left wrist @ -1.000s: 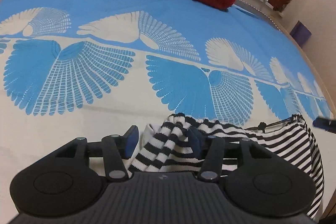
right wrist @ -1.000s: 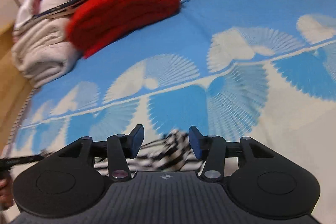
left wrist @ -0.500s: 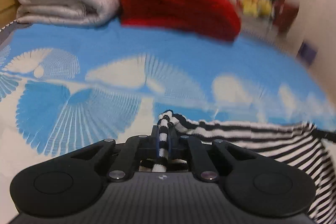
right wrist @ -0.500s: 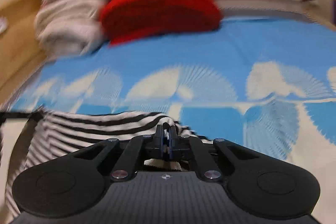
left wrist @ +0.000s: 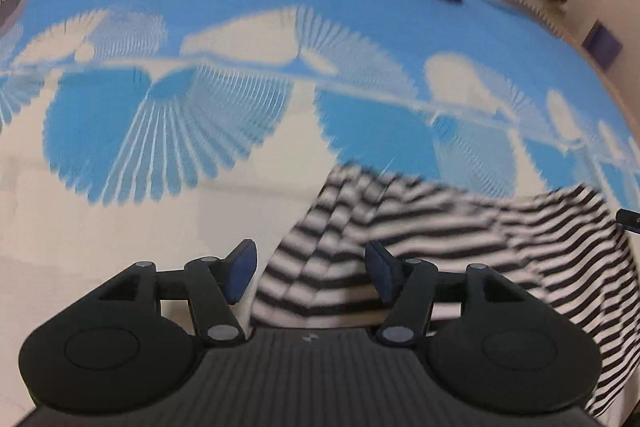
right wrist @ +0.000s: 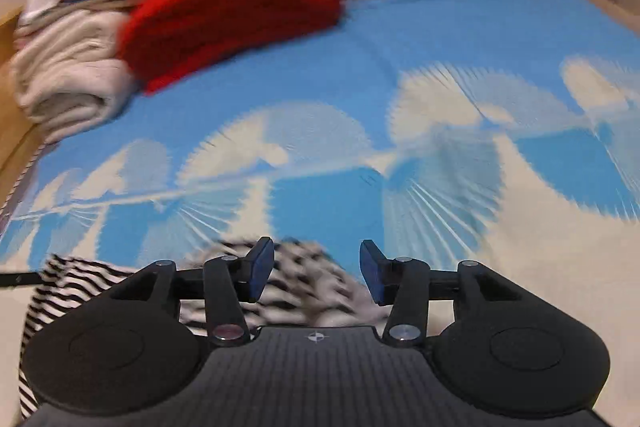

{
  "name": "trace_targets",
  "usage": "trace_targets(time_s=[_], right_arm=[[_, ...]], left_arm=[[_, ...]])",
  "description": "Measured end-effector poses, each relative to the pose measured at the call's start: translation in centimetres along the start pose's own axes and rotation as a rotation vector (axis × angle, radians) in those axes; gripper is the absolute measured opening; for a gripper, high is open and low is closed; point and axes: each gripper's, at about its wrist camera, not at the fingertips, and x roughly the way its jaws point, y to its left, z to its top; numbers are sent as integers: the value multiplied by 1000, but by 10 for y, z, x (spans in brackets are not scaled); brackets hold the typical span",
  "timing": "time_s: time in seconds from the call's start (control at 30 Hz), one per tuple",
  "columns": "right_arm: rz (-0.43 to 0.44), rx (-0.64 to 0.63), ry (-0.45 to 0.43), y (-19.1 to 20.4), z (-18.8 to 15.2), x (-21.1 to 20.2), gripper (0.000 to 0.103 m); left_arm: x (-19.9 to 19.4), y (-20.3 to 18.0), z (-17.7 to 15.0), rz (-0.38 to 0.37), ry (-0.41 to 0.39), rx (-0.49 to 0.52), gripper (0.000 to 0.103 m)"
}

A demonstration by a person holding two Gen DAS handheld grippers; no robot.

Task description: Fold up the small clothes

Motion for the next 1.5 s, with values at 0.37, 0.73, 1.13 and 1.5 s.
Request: trace_targets(time_s=[0.37,0.73,1.13,1.5], right_arm=[[-76,66,-153,-8,3,-16,2],[5,74,5,-14,-11,-45,32],[15,96,166,-36,-87,-119,43],[15,226,266,-52,-124,-99,38]], left_arm=[[-19,2,7,-65,-172,-66,5],[-70,10,-3,-71,10,-83,31],[-128,45,-120,-153,113,-326,39],[-78,58,-134,-136,220,-386,42]])
